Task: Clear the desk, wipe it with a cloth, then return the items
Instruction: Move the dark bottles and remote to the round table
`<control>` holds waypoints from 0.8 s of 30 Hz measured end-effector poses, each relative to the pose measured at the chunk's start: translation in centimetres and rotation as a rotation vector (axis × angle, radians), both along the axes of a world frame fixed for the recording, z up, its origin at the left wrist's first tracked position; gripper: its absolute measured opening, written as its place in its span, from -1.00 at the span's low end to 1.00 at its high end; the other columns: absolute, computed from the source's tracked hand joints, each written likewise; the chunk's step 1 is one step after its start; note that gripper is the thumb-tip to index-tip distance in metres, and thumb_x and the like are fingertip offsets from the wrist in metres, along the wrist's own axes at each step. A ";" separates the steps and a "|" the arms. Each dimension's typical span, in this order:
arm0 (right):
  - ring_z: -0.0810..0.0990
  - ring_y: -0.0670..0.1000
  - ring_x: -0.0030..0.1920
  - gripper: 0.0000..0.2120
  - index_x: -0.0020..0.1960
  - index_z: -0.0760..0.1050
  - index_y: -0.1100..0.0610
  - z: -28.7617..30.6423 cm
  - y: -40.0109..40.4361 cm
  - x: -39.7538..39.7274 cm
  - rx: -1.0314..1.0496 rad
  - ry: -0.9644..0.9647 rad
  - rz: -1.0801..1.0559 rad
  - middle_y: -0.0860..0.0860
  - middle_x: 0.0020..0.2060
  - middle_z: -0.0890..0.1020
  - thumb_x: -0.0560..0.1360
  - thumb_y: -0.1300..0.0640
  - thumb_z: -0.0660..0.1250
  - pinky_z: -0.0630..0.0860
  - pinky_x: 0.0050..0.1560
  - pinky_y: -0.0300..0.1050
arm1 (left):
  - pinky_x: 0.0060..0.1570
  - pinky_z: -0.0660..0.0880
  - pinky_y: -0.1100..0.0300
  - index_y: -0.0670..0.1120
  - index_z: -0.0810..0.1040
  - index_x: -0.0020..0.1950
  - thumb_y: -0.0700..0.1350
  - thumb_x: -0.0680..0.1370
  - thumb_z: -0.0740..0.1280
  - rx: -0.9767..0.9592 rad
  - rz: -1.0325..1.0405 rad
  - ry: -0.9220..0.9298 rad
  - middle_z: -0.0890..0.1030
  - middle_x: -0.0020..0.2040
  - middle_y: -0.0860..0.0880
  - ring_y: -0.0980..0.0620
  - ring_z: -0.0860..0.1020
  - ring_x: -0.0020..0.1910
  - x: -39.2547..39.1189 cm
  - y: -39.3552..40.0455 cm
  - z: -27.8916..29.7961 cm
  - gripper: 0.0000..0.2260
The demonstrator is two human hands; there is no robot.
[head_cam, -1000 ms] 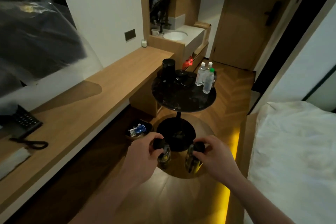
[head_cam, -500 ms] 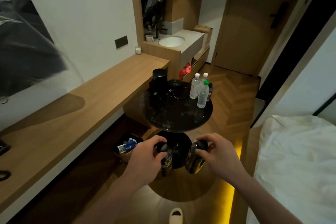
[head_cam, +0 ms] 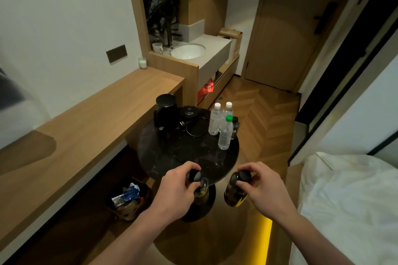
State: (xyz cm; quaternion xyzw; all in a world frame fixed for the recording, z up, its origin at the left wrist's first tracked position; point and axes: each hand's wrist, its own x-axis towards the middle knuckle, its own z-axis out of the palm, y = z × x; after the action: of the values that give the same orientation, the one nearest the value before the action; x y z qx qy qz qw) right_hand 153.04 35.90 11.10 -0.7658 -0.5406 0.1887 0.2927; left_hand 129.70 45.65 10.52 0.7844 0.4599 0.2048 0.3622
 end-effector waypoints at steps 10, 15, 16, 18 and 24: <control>0.59 -0.17 -0.11 -0.70 0.15 0.55 -0.21 -3.7 9.6 9.4 -0.064 -0.001 0.145 -0.26 0.01 0.55 0.49 0.01 0.54 0.64 -0.04 -0.13 | 0.14 0.61 0.22 0.17 0.51 0.30 -0.12 0.59 0.45 -0.014 0.155 0.101 0.58 0.14 0.21 0.13 0.60 0.12 8.1 5.9 -2.7 -0.66; 0.58 -0.16 -0.05 -0.71 0.13 0.53 -0.22 -4.7 14.6 14.9 -0.092 -0.002 0.281 -0.25 0.02 0.55 0.49 0.00 0.53 0.61 0.01 -0.15 | 0.17 0.62 0.16 0.15 0.51 0.29 -0.15 0.58 0.45 -0.043 0.293 0.115 0.57 0.15 0.19 0.10 0.60 0.13 12.9 8.1 -4.0 -0.66; 0.58 -0.16 -0.05 -0.71 0.13 0.54 -0.22 -4.7 15.6 15.9 -0.098 -0.006 0.307 -0.25 0.02 0.55 0.49 -0.01 0.54 0.61 0.00 -0.17 | 0.16 0.62 0.18 0.15 0.51 0.29 -0.15 0.58 0.45 -0.046 0.321 0.110 0.57 0.16 0.19 0.11 0.60 0.13 13.8 8.5 -4.1 -0.66; 0.57 -0.18 -0.06 -0.72 0.12 0.54 -0.22 -4.9 17.2 17.7 -0.112 -0.007 0.356 -0.26 0.01 0.55 0.48 0.00 0.54 0.58 -0.04 -0.24 | 0.15 0.62 0.19 0.13 0.51 0.29 -0.15 0.58 0.45 -0.051 0.367 0.108 0.57 0.15 0.19 0.12 0.60 0.12 15.5 9.0 -4.4 -0.66; 0.56 -0.20 -0.08 -0.73 0.10 0.55 -0.22 -5.1 21.1 22.1 -0.148 0.006 0.430 -0.28 0.02 0.55 0.48 0.01 0.55 0.47 -0.13 -0.35 | 0.17 0.60 0.15 0.13 0.52 0.26 -0.14 0.57 0.46 -0.054 0.458 0.112 0.58 0.12 0.20 0.17 0.58 0.11 19.2 11.2 -5.6 -0.68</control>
State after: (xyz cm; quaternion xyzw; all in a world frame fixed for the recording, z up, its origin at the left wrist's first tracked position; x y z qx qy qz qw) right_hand 175.19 56.98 6.03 -0.6519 -0.6750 0.2884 0.1904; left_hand 148.89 56.82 4.95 0.6598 0.6505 0.2255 0.3010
